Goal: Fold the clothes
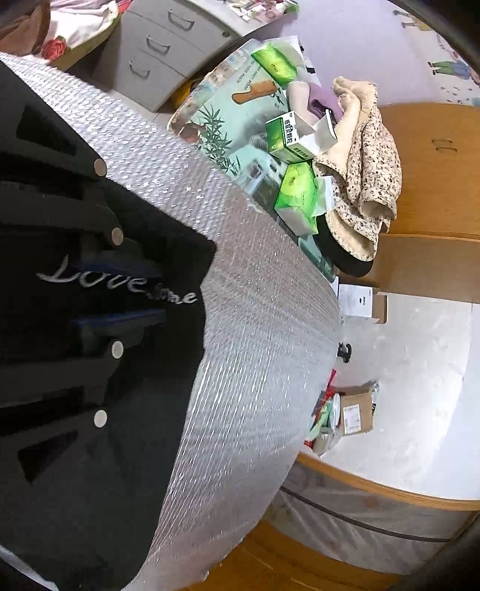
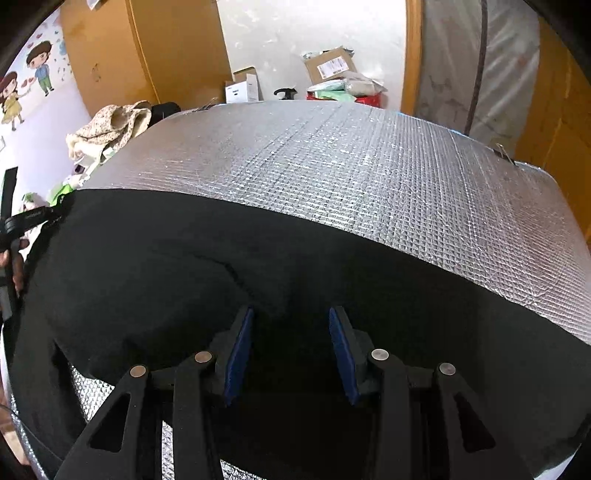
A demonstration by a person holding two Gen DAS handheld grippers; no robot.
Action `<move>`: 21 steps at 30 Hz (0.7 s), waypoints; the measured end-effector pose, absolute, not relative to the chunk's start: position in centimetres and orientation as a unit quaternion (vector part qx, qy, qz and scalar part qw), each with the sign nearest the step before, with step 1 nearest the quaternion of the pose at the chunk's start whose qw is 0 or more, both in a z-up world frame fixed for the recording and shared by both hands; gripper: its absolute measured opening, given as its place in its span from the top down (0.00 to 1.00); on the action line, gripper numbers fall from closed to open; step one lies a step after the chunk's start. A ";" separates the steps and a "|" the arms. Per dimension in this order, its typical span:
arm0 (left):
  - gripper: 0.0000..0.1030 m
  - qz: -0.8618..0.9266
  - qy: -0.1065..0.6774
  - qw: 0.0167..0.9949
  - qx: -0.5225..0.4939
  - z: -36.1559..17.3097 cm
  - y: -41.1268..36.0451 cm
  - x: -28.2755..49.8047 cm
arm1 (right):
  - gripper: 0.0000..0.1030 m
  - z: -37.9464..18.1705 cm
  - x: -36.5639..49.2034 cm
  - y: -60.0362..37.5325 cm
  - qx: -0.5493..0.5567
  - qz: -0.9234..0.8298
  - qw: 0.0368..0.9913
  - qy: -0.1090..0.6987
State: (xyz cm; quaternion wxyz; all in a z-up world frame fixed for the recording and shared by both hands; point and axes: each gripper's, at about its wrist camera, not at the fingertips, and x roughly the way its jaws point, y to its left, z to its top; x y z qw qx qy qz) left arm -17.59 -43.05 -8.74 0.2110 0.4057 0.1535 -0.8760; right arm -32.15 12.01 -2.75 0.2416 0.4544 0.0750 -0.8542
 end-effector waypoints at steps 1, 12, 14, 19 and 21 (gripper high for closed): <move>0.83 -0.875 0.155 0.214 0.405 -8.8 -43.2 -17.7 | 0.57 -2.7 -32.2 12.1 0.455 -0.854 0.242 0.071; 0.82 -0.923 0.134 0.124 0.339 -3.1 -34.1 -10.9 | 0.57 -1.9 -32.8 16.0 0.448 -0.869 0.204 0.051; 0.82 -0.925 0.129 0.092 0.347 -3.4 -31.3 -10.2 | 0.57 -2.2 -33.5 16.7 0.448 -0.869 0.202 0.052; 0.82 -0.929 0.104 0.032 0.354 -3.9 -24.6 -9.2 | 0.57 -0.8 -33.6 19.5 0.443 -0.882 0.161 0.023; 0.82 -0.928 0.102 0.018 0.358 -4.2 -22.8 -9.2 | 0.57 -0.2 -32.8 20.7 0.440 -0.887 0.140 0.026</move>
